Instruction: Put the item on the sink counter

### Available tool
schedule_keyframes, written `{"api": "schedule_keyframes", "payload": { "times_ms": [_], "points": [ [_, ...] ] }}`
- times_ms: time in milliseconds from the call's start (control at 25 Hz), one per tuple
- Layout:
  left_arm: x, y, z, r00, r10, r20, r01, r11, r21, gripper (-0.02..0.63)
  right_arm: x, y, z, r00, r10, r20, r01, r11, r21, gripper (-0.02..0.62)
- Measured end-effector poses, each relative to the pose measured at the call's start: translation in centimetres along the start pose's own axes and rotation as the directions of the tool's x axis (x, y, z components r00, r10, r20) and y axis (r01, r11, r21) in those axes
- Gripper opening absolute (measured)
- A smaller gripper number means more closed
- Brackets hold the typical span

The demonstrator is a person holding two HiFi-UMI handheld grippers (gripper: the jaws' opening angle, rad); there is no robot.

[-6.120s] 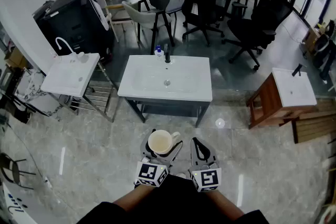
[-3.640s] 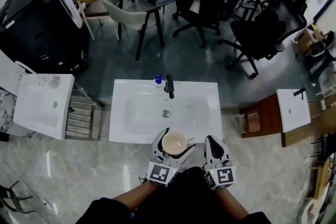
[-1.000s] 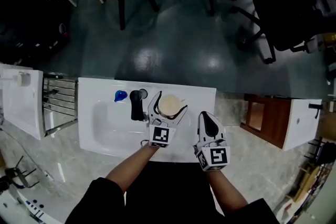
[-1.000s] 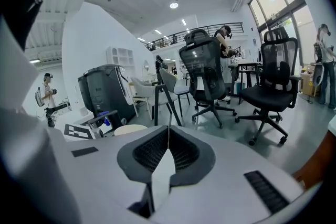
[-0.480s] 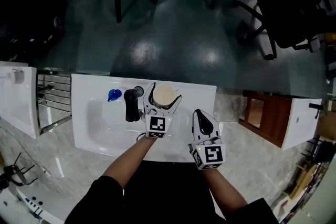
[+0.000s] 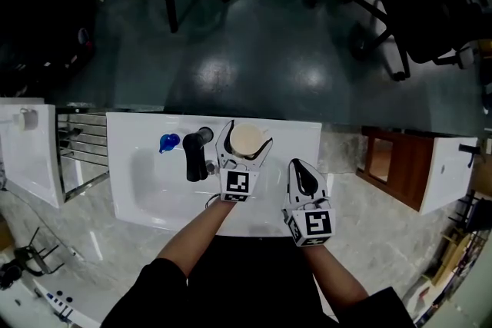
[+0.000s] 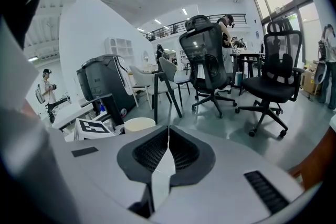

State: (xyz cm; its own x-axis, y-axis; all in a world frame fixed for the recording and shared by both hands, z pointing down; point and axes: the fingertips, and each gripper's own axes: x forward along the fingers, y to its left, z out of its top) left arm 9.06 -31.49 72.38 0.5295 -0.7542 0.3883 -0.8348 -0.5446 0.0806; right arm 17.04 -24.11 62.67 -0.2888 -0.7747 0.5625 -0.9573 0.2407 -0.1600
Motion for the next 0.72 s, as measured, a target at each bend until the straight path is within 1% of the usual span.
{"api": "schedule_keyframes", "payload": {
  "times_ms": [40,160,240,400,480,720],
  "points": [
    [0.1,-0.1,0.0,1.000,-0.006,0.001,0.006,1.000,0.011,0.474,0.1,0.1,-0.1,1.000,0.005,0.000,-0.005,1.000,0.005,0.032],
    [0.2,-1.1,-0.8,0.999,-0.036,-0.012,0.037,0.996,0.081,0.474,0.1,0.3,-0.4,1.000,0.014,-0.005,-0.014,1.000,0.014,0.032],
    [0.2,-1.5,-1.1,0.998,-0.052,-0.021,0.054,0.993,0.105,0.474,0.1,0.4,-0.5,1.000,0.015,-0.008,-0.015,1.000,0.017,0.032],
    [0.4,-1.3,-1.2,0.998,-0.046,-0.049,0.051,0.994,0.099,0.474,0.0,0.3,-0.7,1.000,0.015,-0.017,-0.015,1.000,0.018,0.032],
    [0.4,-1.3,-1.2,0.998,-0.045,-0.051,0.049,0.995,0.090,0.474,0.0,0.4,-0.7,1.000,0.014,-0.018,-0.013,1.000,0.017,0.032],
    [0.2,-1.6,-1.3,0.996,-0.079,-0.052,0.084,0.993,0.089,0.476,0.0,0.4,-0.5,1.000,0.010,-0.004,-0.009,1.000,0.017,0.032]
  ]
}}
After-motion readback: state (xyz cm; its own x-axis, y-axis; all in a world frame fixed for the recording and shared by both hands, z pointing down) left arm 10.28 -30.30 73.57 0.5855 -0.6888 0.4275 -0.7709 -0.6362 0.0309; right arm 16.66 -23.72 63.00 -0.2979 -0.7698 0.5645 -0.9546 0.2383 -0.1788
